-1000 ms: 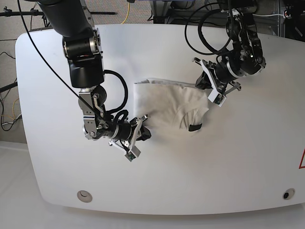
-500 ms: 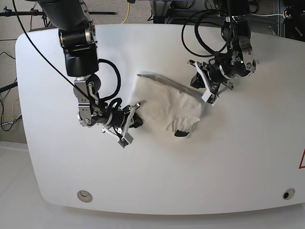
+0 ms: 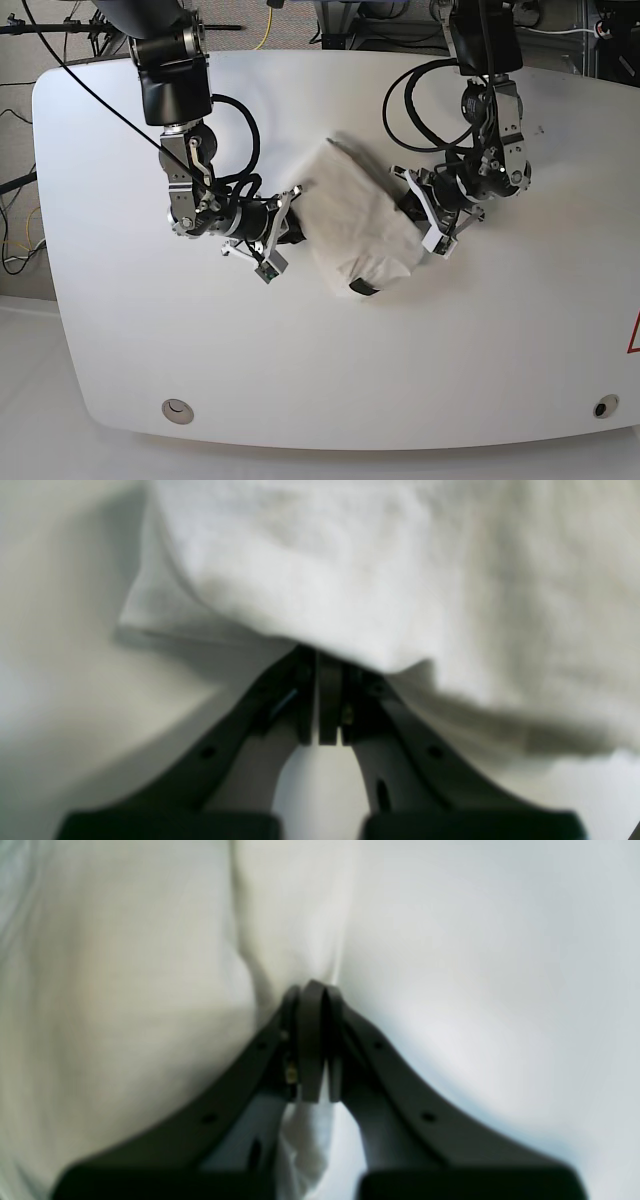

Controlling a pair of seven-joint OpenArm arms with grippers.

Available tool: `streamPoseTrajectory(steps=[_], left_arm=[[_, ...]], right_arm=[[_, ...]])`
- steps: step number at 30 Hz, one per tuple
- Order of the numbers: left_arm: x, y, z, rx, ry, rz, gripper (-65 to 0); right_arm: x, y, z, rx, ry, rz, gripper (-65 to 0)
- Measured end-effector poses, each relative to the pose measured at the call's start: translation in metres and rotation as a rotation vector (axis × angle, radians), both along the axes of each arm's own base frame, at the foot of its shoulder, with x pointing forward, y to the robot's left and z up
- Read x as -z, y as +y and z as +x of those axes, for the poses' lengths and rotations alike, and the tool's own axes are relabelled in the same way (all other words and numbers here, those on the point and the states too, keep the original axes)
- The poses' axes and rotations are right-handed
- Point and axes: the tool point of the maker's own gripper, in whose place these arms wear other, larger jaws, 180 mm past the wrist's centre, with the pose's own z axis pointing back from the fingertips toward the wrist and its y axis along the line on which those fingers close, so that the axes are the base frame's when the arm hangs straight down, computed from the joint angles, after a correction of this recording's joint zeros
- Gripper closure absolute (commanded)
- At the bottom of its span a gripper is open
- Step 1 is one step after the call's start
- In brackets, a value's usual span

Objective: Fold the T-shirt properly
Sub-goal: 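Fold the bundle over with both grippers and release it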

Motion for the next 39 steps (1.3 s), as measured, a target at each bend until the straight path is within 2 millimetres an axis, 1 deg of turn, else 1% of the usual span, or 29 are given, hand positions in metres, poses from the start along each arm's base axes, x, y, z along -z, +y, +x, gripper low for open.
streamPoseTrajectory(steps=[4,9,13,17,21,23,27,33,35,39], left_arm=[[-0.006,-0.001,0.016,-0.004,-0.021,-0.012,0.0],[-0.011,-0.003,0.034,-0.004,-0.031,-0.027,0.0],[-0.017,-0.005,0.049,-0.002,-0.039,-0.037,0.0],[-0.023,-0.008,0.062,0.000,-0.047,-0.050,0.0],[-0.028,-0.010,0.072,-0.004,-0.063,-0.067,0.0],[-0.030,-0.011,0.074,-0.007,-0.074,-0.075,0.0],[-0.032,-0.012,0.076,-0.014,-0.092,-0.089,0.0],[-0.032,-0.013,0.076,-0.014,-0.090,-0.091,0.0],[-0.032,-0.013,0.076,-0.013,-0.090,-0.090,0.0],[-0.035,-0.012,0.077,-0.013,-0.103,-0.087,0.0]], right_arm=[[-0.004,0.000,-0.010,-0.021,-0.010,-0.028,0.0],[-0.009,-0.003,-0.027,-0.042,-0.034,-0.044,0.0],[-0.007,-0.005,-0.039,-0.056,-0.023,-0.074,0.0],[-0.010,-0.002,-0.047,-0.065,-0.030,-0.072,0.0],[-0.011,0.004,-0.056,-0.070,-0.031,-0.056,0.0],[-0.009,0.006,-0.059,-0.070,-0.022,-0.052,0.0],[-0.009,0.007,-0.060,-0.062,-0.018,-0.049,0.0],[-0.024,0.001,-0.052,-0.039,-0.066,-0.044,0.0],[-0.028,0.002,-0.051,-0.041,-0.081,-0.041,0.0],[-0.026,-0.009,-0.055,-0.049,-0.081,-0.071,0.0]])
